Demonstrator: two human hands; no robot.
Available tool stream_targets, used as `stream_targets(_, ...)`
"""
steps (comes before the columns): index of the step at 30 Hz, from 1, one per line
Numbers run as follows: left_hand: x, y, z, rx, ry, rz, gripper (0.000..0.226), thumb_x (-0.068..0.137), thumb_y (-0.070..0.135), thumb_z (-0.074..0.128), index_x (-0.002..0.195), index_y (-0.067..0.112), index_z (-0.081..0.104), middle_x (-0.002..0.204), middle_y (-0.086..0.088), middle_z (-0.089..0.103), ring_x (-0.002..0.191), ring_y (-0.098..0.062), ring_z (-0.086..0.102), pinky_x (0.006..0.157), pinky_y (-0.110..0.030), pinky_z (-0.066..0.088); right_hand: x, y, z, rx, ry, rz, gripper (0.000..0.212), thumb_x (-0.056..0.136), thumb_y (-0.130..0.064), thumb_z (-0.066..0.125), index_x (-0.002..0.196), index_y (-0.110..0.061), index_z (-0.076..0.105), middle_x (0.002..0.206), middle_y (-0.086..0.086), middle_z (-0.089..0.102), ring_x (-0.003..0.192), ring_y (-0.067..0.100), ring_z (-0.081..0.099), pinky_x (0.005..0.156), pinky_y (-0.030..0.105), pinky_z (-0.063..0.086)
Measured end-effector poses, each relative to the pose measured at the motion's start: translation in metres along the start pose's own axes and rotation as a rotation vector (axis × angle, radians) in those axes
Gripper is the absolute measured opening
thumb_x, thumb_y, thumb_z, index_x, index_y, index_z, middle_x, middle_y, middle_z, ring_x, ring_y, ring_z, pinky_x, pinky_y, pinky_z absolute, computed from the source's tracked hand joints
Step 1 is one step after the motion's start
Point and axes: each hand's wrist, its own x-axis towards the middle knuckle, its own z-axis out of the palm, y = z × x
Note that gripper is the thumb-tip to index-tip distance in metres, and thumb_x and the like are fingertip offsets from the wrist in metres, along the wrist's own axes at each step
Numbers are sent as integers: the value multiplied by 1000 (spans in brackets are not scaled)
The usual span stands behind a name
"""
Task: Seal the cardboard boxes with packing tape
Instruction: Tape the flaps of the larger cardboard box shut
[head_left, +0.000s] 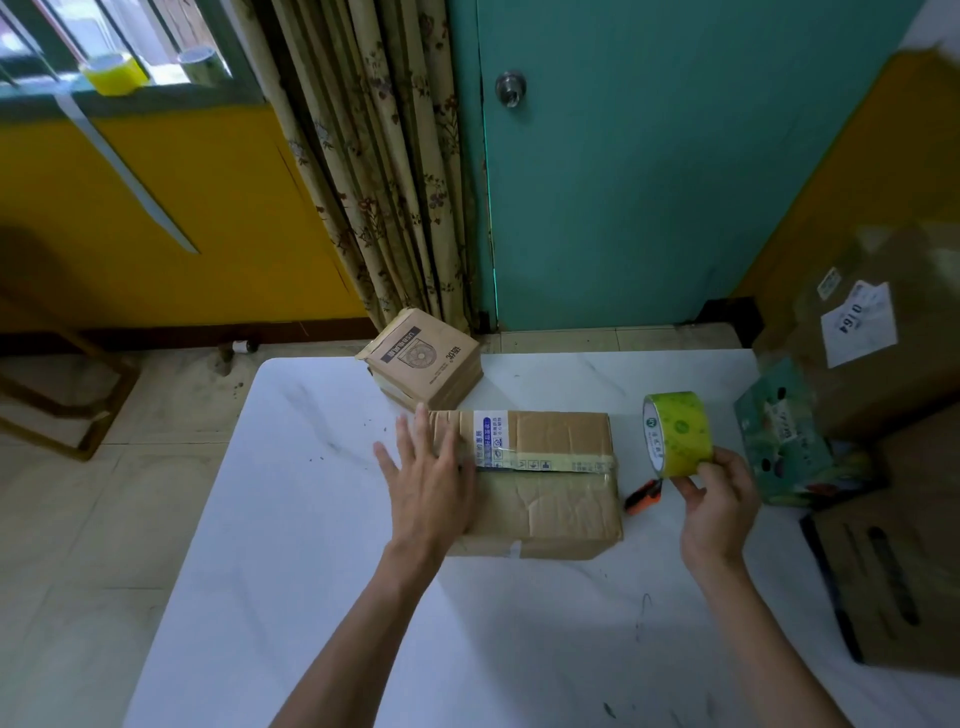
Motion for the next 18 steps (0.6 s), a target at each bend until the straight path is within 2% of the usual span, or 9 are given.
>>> stream_targets(1, -1, 11, -2, -35, 70, 92, 48, 101, 37, 52, 146, 22, 49, 163, -17, 29, 151, -42, 19, 120, -65, 15, -1, -1, -1, -5, -9, -5, 33, 89, 15, 37, 77, -9, 55, 62, -18, 61, 68, 0, 61, 73, 27, 53)
stream_targets(2, -4, 27, -6, -121, 148, 211, 38, 98, 27, 58, 134, 18, 62, 153, -17, 45, 145, -40, 33, 118, -64, 28, -2, -1, -1, -11, -19, -12, 32, 90, 15, 38, 78, -9, 56, 62, -18, 61, 68, 0, 60, 72, 25, 54)
stream_targets(4, -12, 65, -11, -391, 228, 388, 30, 91, 21, 55, 111, 12, 75, 126, -9, 68, 120, -28, 59, 101, -47, 52, -4, -2, -1, -13, -43, -19, 32, 91, 14, 39, 79, -9, 56, 62, -18, 62, 68, 0, 61, 71, 23, 55)
stream_targets(5, -16, 86, -14, -494, 202, 416, 33, 89, 22, 52, 107, 11, 77, 116, -6, 73, 108, -25, 64, 95, -38, 55, -5, -2, 0, -9, -49, -18, 31, 92, 14, 40, 80, -9, 57, 63, -17, 62, 69, 0, 61, 72, 24, 55)
stream_targets(6, -20, 107, -17, -567, 122, 414, 35, 89, 24, 51, 108, 9, 77, 111, -6, 74, 102, -25, 66, 91, -30, 54, -6, -2, 0, -5, -54, -15, 30, 92, 14, 41, 81, -9, 57, 64, -16, 63, 70, 1, 61, 73, 25, 55)
stream_targets(8, -25, 140, -16, -627, -124, 350, 34, 95, 28, 58, 118, 7, 71, 114, -10, 72, 101, -30, 65, 85, -31, 52, -9, -3, 0, 5, -60, -9, 28, 93, 13, 42, 82, -7, 58, 66, -13, 64, 72, 4, 63, 76, 29, 54)
stream_targets(12, -31, 173, 6, -734, -412, 101, 26, 93, 33, 69, 95, 9, 59, 87, -10, 65, 74, -29, 65, 63, -33, 55, -15, -3, -3, 8, -72, -6, 23, 96, 8, 46, 89, -7, 61, 73, -9, 70, 79, 10, 69, 81, 33, 57)
stream_targets(15, -35, 181, 21, -818, -474, -14, 18, 97, 22, 62, 86, 9, 57, 72, -5, 59, 62, -29, 66, 59, -43, 62, -13, -7, -8, 53, -50, 17, 20, 97, 5, 47, 90, -6, 62, 75, -8, 71, 81, 10, 69, 85, 37, 56)
stream_targets(18, -34, 183, 29, -819, -405, -10, 18, 96, 25, 59, 86, 11, 62, 71, -10, 63, 67, -33, 67, 62, -46, 61, -10, -13, -12, 87, -59, 36, 20, 99, 3, 46, 88, -5, 61, 75, -6, 70, 79, 10, 68, 83, 36, 57)
